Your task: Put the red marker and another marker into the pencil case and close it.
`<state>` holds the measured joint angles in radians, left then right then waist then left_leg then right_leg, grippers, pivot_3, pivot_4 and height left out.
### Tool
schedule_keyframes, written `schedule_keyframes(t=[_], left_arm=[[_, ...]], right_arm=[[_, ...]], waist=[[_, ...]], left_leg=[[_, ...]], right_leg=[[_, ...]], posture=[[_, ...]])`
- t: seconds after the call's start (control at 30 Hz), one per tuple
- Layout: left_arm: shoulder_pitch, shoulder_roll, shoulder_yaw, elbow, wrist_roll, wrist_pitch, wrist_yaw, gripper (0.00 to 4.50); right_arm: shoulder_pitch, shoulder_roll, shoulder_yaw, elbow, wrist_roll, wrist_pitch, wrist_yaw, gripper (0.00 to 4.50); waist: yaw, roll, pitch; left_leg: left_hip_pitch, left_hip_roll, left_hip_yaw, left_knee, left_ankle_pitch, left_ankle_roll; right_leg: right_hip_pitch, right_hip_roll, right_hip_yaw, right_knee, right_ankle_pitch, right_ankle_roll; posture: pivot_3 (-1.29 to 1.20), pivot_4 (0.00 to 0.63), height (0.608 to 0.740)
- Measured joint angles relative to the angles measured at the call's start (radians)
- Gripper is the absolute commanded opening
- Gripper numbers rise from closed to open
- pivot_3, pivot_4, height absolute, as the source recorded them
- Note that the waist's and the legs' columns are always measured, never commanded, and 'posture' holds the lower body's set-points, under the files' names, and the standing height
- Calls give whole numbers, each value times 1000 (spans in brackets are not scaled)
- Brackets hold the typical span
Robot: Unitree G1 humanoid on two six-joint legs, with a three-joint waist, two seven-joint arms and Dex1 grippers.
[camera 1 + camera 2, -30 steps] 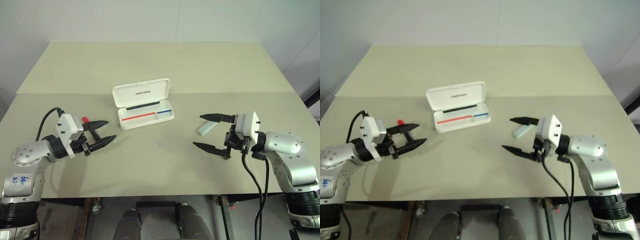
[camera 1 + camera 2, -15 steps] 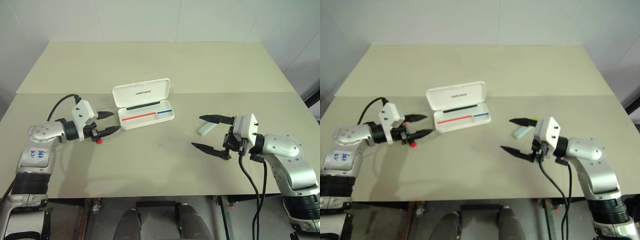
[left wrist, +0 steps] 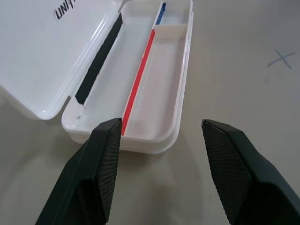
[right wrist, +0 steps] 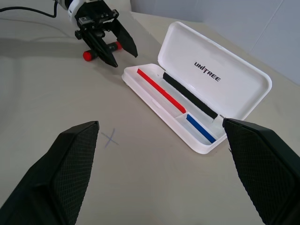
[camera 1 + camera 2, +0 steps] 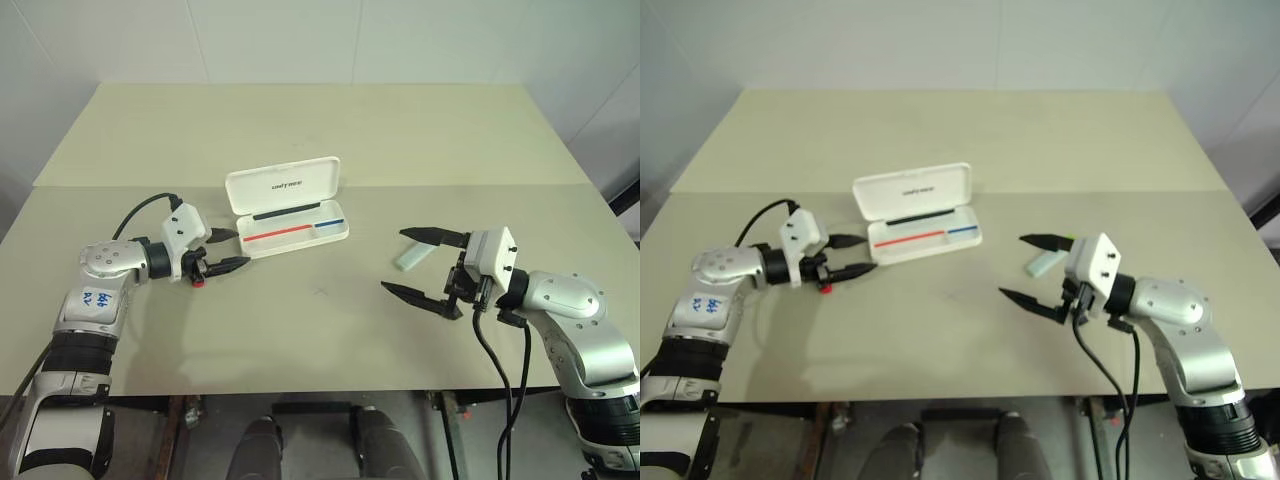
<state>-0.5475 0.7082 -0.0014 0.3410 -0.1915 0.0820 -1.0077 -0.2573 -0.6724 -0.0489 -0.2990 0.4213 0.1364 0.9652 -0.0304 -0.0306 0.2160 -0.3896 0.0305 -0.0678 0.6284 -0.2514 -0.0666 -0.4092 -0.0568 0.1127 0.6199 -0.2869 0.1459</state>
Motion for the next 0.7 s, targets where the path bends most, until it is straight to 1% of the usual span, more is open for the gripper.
schedule_keyframes(t=[0.47,0.7], left_arm=[[-105,-69,-59,132,80,-40,4,2852],[-143,-79,-79,169,98,-39,-17,2852]], right_arm=[[0,9,0,-16,-2,1,-41,4500],[4,14,1,-41,-2,2,-60,4500]], waist=[[1,0,0],[1,0,0]], left_leg=[[0,0,0,1,0,0],[0,0,0,1,0,0]], right_leg=[[0,0,0,1,0,0],[0,0,0,1,0,0]], posture=[[0,150,740],[0,150,740]])
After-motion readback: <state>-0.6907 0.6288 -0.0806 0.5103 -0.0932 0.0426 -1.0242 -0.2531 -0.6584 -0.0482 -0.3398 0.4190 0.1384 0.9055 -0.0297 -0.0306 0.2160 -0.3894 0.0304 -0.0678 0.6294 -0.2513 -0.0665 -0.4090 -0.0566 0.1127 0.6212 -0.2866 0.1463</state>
